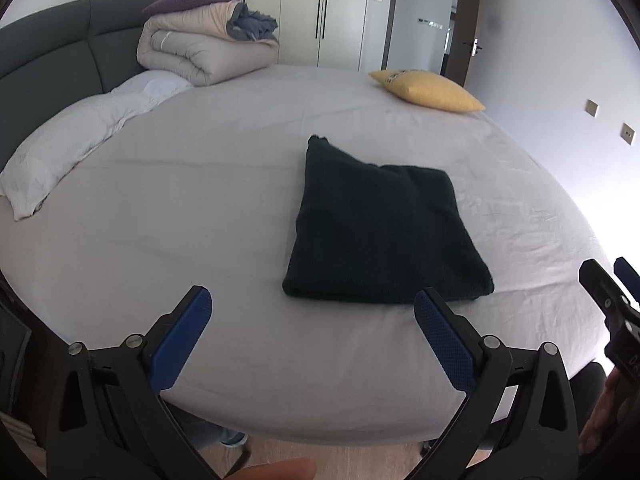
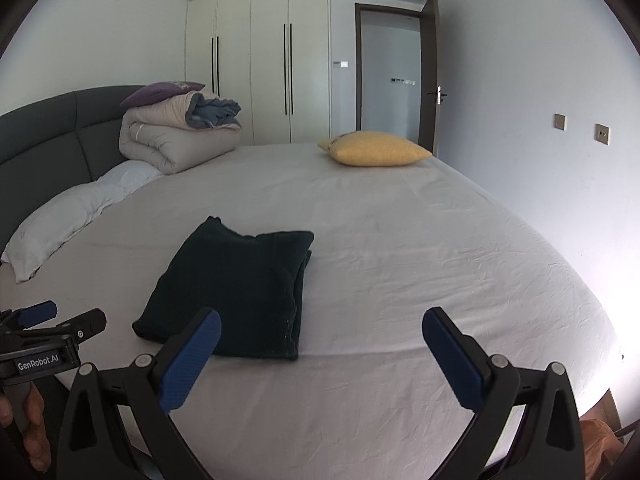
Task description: Fold small clothes
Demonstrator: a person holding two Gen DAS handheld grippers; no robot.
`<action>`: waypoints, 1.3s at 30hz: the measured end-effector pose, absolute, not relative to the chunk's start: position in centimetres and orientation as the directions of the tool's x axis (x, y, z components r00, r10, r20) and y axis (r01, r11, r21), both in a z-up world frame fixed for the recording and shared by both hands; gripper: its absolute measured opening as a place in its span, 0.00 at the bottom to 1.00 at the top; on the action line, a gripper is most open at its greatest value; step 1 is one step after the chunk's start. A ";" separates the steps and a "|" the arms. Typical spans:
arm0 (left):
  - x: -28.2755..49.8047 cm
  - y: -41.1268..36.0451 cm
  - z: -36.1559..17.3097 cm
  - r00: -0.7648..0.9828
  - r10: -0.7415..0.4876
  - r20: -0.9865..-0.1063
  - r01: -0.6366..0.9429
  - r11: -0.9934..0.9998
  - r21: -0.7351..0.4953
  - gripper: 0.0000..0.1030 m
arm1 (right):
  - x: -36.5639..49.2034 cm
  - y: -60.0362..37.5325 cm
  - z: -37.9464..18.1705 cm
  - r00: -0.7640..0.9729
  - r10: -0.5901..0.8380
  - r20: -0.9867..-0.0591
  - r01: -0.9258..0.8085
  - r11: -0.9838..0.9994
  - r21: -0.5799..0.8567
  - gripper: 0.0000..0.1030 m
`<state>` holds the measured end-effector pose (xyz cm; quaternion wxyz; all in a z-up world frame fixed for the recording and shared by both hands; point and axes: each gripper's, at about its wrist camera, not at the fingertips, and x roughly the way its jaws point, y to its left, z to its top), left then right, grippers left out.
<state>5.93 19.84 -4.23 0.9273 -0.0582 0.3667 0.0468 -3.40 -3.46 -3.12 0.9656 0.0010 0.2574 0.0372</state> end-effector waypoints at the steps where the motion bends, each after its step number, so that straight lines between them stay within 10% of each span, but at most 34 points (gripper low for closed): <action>1: 6.0 19.9 -4.5 0.723 0.046 -0.689 -0.132 0.989 -0.072 1.00 | -3.4 -3.4 -3.3 0.861 0.077 -0.502 -0.076 0.997 0.023 1.00; 39: 6.2 19.8 -6.5 0.695 0.069 -0.715 -0.144 0.989 -0.045 1.00 | -2.3 -2.2 -5.9 0.798 0.114 -0.592 -0.111 0.993 0.041 1.00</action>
